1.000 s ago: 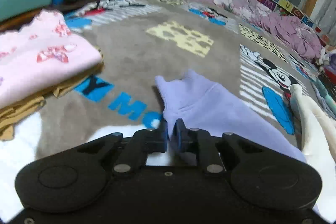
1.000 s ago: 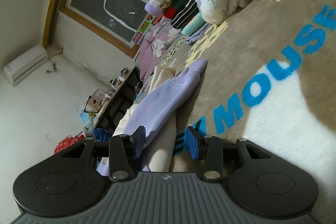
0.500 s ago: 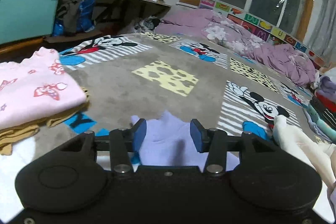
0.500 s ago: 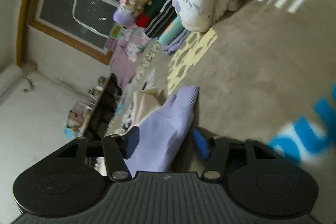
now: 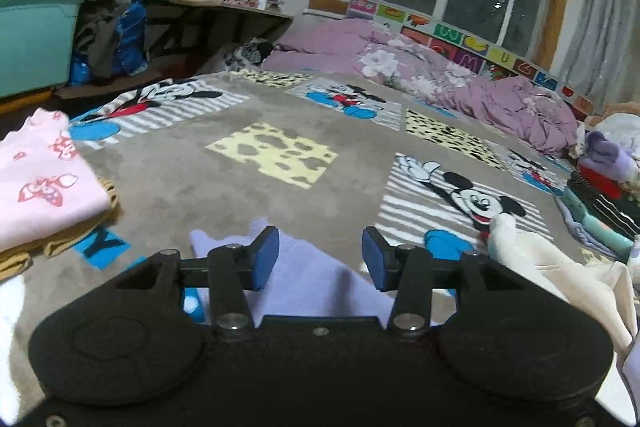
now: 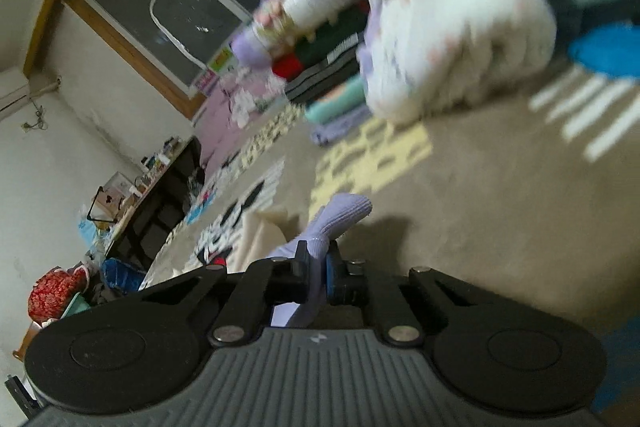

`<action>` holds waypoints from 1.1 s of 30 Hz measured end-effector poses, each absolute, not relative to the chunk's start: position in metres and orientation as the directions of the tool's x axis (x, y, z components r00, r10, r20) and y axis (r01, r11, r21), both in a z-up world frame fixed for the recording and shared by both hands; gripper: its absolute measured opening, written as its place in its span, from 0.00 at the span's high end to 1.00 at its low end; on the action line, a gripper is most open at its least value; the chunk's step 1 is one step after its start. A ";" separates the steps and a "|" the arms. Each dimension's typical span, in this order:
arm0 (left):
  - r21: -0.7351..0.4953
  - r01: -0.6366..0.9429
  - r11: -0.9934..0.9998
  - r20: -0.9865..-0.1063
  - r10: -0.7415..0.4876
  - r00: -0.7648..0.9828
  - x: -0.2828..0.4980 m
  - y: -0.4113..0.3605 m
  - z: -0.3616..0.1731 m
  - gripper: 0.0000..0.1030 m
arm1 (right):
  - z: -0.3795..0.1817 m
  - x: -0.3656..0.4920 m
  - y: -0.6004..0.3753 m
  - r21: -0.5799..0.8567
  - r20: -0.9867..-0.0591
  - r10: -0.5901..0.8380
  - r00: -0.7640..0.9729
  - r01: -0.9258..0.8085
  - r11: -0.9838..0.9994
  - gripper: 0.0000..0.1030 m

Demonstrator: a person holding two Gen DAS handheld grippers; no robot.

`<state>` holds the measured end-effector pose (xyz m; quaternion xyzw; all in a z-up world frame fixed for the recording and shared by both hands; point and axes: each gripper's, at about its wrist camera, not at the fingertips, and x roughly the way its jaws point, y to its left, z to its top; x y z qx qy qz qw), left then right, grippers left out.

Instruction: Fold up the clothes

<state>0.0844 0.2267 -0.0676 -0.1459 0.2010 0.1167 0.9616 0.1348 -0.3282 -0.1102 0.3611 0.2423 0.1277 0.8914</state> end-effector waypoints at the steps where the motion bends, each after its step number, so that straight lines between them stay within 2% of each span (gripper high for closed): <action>1: -0.233 -0.279 0.932 -0.417 0.164 0.894 0.085 0.225 -0.066 0.57 | -0.105 0.133 -0.333 0.697 -0.337 0.393 0.856 -0.054 0.715 0.91; 14: -0.247 -0.243 0.938 -0.390 0.133 0.911 0.088 0.209 -0.059 0.57 | -0.081 0.089 -0.406 0.638 -0.320 0.206 0.925 0.049 0.769 0.91; 26: -0.254 -0.214 0.943 -0.388 0.104 0.916 0.098 0.193 -0.056 0.57 | -0.091 0.055 -0.459 0.625 -0.335 0.049 0.941 0.183 0.759 0.91; 33: -0.245 -0.202 0.948 -0.395 0.093 0.914 0.102 0.186 -0.059 0.57 | -0.107 0.044 -0.470 0.611 -0.371 0.025 0.928 0.223 0.760 0.91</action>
